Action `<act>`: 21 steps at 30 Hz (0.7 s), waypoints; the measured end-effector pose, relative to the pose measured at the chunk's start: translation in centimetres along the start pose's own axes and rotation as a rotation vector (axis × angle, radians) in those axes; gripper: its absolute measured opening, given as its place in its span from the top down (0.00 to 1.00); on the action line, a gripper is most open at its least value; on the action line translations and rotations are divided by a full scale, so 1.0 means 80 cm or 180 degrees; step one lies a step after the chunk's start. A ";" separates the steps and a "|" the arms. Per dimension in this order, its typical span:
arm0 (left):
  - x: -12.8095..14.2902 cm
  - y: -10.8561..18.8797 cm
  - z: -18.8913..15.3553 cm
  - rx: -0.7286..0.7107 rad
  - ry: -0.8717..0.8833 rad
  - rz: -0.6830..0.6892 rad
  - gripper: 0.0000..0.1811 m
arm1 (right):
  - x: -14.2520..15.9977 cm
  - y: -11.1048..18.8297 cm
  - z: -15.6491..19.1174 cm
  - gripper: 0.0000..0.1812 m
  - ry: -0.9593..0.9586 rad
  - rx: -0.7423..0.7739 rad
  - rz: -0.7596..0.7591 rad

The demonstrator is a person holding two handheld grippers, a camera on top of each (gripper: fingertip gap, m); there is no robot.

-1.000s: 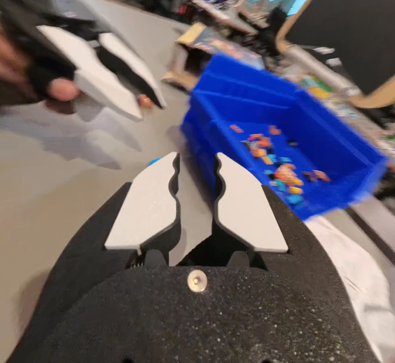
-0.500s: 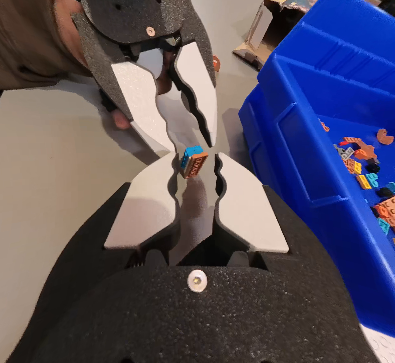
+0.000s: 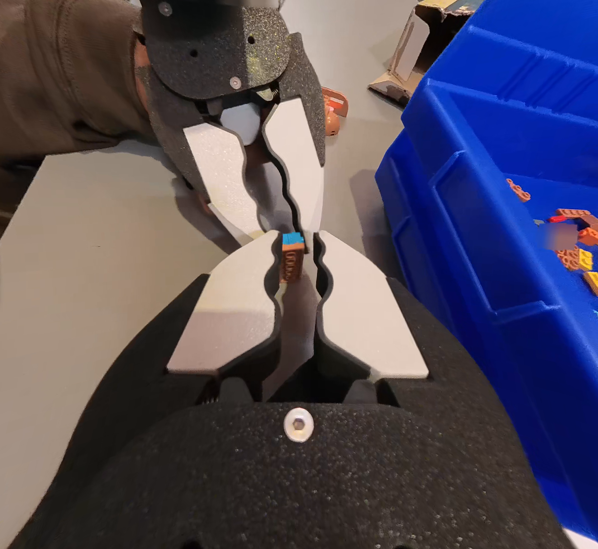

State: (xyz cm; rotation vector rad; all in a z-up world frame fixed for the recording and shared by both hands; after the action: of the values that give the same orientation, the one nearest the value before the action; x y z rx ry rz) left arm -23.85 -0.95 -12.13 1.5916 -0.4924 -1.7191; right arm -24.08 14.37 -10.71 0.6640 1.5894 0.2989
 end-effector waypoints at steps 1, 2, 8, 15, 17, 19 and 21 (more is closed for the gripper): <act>0.000 0.000 -0.001 0.0002 -0.0015 0.0007 0.89 | 0.000 -0.001 0.001 0.90 -0.0002 -0.0047 0.0009; -0.001 0.000 -0.001 0.0000 -0.0023 0.0017 0.89 | 0.000 -0.003 0.002 0.90 -0.0001 -0.0076 0.0033; 0.000 0.001 0.000 0.0094 0.0045 -0.0018 0.89 | 0.000 -0.002 0.001 0.92 -0.0097 -0.0120 0.0065; 0.005 0.001 0.004 0.0289 0.0030 -0.0051 0.87 | 0.001 -0.001 0.001 0.92 -0.0163 -0.0210 0.0044; 0.004 0.000 0.005 0.0345 0.0002 -0.0070 0.87 | 0.000 -0.003 0.002 0.92 -0.0159 -0.0224 0.0037; 0.000 -0.002 0.004 0.0361 -0.0104 -0.0149 0.88 | -0.001 -0.004 0.002 0.92 -0.0173 -0.0235 0.0028; 0.000 -0.004 0.004 0.0356 -0.0182 -0.0172 0.88 | 0.000 -0.004 0.002 0.92 -0.0187 -0.0242 0.0037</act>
State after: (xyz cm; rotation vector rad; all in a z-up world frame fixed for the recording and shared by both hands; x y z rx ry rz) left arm -24.27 -0.81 -12.27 1.6511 -0.5879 -1.8096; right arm -24.02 14.08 -10.88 0.6183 1.5112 0.3440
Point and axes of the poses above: each gripper's, where its closed fingertips meet, y back along the fingers, x out of its underside, z = x × y across the jaws, the point moved 10 cm from there along y, back along the fingers, and after that the axes turned 8 degrees about z, right-handed, at the moved point
